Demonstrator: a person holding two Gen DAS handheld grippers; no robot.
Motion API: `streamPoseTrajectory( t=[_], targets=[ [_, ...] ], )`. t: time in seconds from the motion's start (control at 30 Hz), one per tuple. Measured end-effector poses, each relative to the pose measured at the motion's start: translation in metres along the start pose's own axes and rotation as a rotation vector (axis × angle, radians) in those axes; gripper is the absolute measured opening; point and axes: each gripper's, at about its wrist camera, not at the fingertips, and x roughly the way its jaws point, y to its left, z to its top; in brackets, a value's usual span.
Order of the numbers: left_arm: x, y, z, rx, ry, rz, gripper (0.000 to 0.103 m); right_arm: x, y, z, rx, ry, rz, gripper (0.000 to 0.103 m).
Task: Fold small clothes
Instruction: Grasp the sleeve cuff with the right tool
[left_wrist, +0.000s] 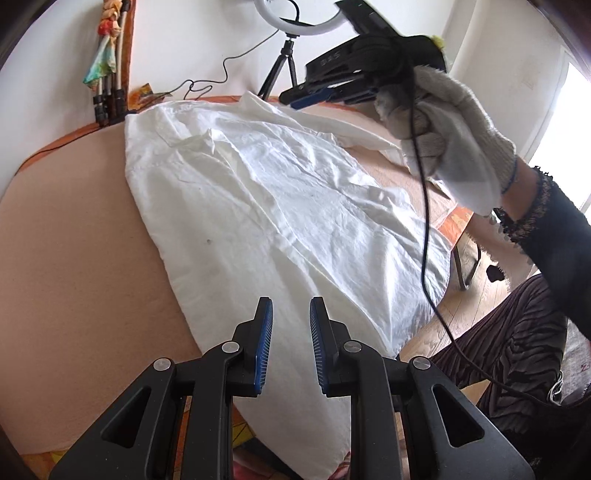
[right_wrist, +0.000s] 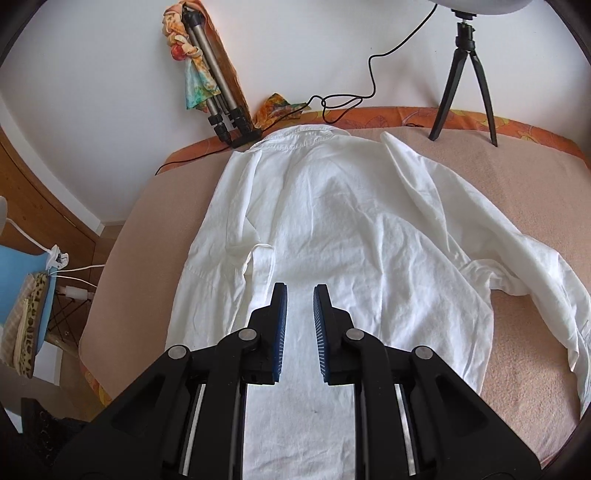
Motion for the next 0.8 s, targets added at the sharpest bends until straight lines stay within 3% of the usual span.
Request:
streamPoseTrajectory(
  t=[0.1,0.23,0.4,0.53,0.7,0.77,0.8],
  targets=[
    [0.017,-0.001,-0.005,-0.001,0.048,-0.004,0.019,-0.032,-0.025,-0.012,0.026,-0.044,-0.016,0.017],
    [0.025,-0.006,-0.013,0.036,0.066,0.014,0.019,-0.071,-0.072,-0.022,0.08,-0.103,-0.099,0.039],
    [0.026,-0.008,-0.008,0.048,0.077,0.016,0.019,-0.116,-0.156,-0.04,0.221,-0.155,-0.208,0.04],
    [0.025,-0.014,0.009,0.046,0.04,0.004,0.019,-0.146,-0.229,-0.066,0.351,-0.192,-0.306,0.048],
    [0.023,-0.03,0.037,0.074,-0.011,-0.016,0.026,-0.157,-0.318,-0.099,0.553,-0.182,-0.377,0.048],
    [0.024,-0.035,0.047,0.081,-0.02,-0.022,0.031,-0.156,-0.344,-0.11,0.613,-0.172,-0.388,0.048],
    [0.025,-0.037,0.051,0.079,-0.025,-0.024,0.038,-0.153,-0.353,-0.114,0.631,-0.165,-0.394,0.048]
  ],
)
